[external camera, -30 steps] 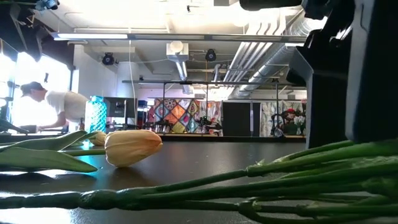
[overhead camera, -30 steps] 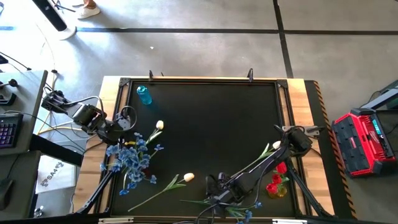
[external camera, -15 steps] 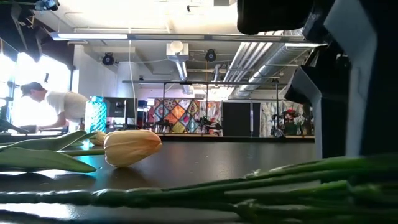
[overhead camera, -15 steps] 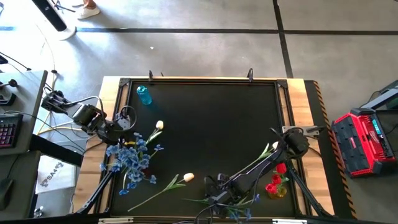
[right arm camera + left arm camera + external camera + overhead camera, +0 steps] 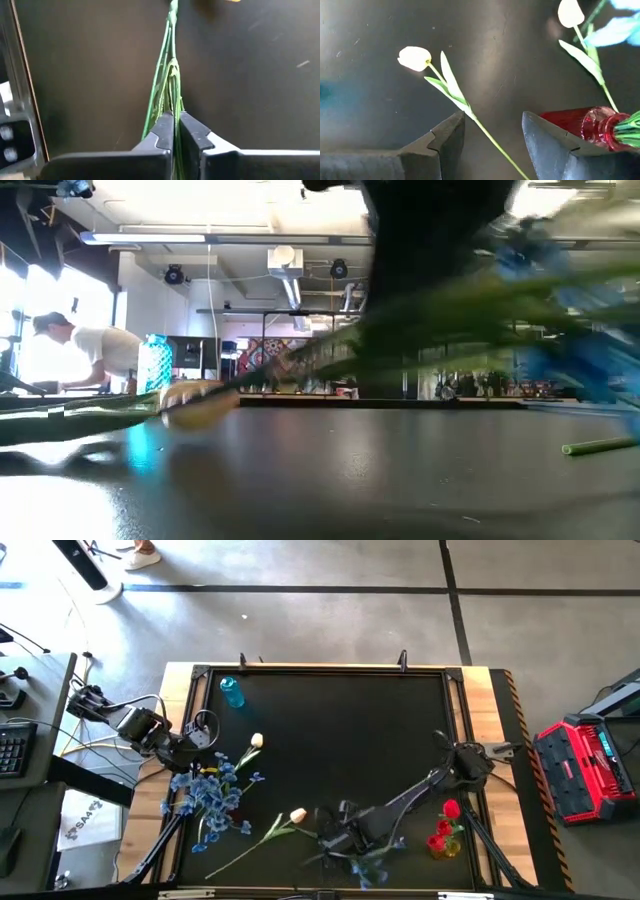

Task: Sort flowers into vase by color
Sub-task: Put the blue flowers into the red vase

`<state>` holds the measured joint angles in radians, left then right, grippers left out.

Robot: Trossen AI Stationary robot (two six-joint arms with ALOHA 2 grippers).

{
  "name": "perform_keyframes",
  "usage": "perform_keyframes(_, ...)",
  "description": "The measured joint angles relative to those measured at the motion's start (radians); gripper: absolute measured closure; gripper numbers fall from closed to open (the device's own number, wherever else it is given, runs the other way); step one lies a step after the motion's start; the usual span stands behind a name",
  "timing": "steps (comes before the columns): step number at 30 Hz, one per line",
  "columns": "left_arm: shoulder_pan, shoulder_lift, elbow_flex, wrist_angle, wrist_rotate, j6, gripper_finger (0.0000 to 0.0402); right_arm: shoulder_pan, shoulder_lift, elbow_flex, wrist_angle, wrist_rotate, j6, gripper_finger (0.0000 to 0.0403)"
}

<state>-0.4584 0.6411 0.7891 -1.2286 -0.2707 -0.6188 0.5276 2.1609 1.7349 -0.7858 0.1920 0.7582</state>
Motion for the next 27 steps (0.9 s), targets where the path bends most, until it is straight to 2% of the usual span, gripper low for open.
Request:
perform_keyframes(2, 0.0, 0.0, 0.0, 0.0, 0.0, 0.022, 0.0218, -0.03, 0.0, 0.056, -0.058, -0.001, 0.0, 0.0398)
perform_keyframes(8, 0.0, 0.0, 0.0, 0.0, -0.008, 0.136, 0.0218, -0.143, -0.001, 0.248, -0.333, -0.092, -0.073, 0.0401)
perform_keyframes(15, 0.0, 0.0, 0.0, 0.012, -0.149, 0.169, 0.0218, -0.342, -0.003, 0.424, -0.571, -0.367, -0.27, 0.0402)
perform_keyframes(20, 0.0, 0.001, 0.039, 0.016, -0.178, 0.242, 0.0218, -0.486, -0.003, 0.527, -0.56, -0.605, -0.315, 0.0402)
perform_keyframes(24, 0.0, 0.014, 0.147, 0.015, -0.281, 0.3, 0.0218, -0.573, -0.003, 0.61, -0.507, -0.655, -0.213, 0.0402)
perform_keyframes(27, 0.0, 0.026, 0.258, 0.016, -0.387, 0.353, 0.0218, -0.619, -0.021, 0.613, -0.354, -0.728, -0.098, 0.0403)
